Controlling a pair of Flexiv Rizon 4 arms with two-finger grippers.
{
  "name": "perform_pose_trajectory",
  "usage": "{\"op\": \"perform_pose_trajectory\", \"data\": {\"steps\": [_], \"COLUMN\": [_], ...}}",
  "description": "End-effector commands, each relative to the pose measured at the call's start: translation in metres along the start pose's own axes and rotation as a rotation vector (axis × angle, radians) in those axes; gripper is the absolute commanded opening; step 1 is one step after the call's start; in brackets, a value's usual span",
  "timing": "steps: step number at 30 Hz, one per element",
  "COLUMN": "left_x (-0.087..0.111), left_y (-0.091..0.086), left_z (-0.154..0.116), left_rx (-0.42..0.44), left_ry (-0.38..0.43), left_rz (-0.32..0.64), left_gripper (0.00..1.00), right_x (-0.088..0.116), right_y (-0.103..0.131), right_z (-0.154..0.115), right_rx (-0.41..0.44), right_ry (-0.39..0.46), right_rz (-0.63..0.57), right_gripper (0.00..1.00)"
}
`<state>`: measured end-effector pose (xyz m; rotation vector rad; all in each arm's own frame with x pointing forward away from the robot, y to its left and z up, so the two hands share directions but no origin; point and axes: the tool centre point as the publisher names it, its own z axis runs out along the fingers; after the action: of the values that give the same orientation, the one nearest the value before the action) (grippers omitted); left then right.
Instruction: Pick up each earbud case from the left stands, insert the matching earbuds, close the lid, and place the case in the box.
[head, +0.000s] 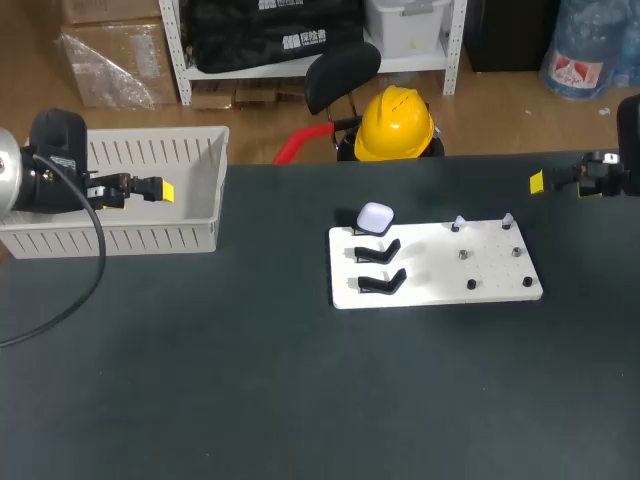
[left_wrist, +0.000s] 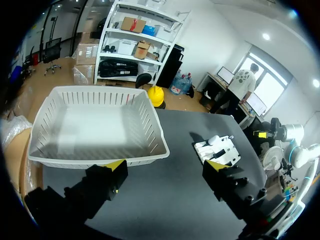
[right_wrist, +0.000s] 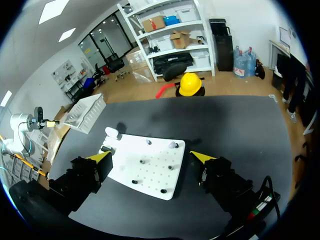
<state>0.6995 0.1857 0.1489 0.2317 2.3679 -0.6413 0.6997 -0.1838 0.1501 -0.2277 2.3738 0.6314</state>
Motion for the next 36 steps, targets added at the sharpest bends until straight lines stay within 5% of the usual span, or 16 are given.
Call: {"op": "perform_pose_trajectory", "data": {"steps": [1, 18, 22, 24, 36], "left_x": [-0.001, -0.001, -0.005, -0.006, -0.016], "left_y": [-0.001, -0.001, 0.003, 0.007, -0.016], "left_z": [0.0, 0.0, 0.001, 0.005, 0.009], "left_rx": [-0.008, -0.008, 0.251, 0.312, 0.45], "left_ry": [0.008, 0.008, -0.136, -0.174, -0.307], "left_rz": [-0.001, -0.001, 0.209, 0.312, 0.733], "left_gripper": [1.0, 1.0, 1.0, 1.0, 1.0], "right_x": [0.0, 0.0, 0.0, 0.0, 0.0], "right_y": [-0.001, -0.001, -0.001, -0.001, -0.001], "right_z": [0.0, 0.0, 0.0, 0.0, 0.0], "right_rx": [-0.002, -0.002, -0.002, -0.002, -0.002], "right_ry": [0.0, 0.0, 0.0, 0.0, 0.0], "right_rz": [-0.001, -0.001, -0.001, -0.001, -0.001], "right_gripper": [1.0, 1.0, 1.0, 1.0, 1.0]}}
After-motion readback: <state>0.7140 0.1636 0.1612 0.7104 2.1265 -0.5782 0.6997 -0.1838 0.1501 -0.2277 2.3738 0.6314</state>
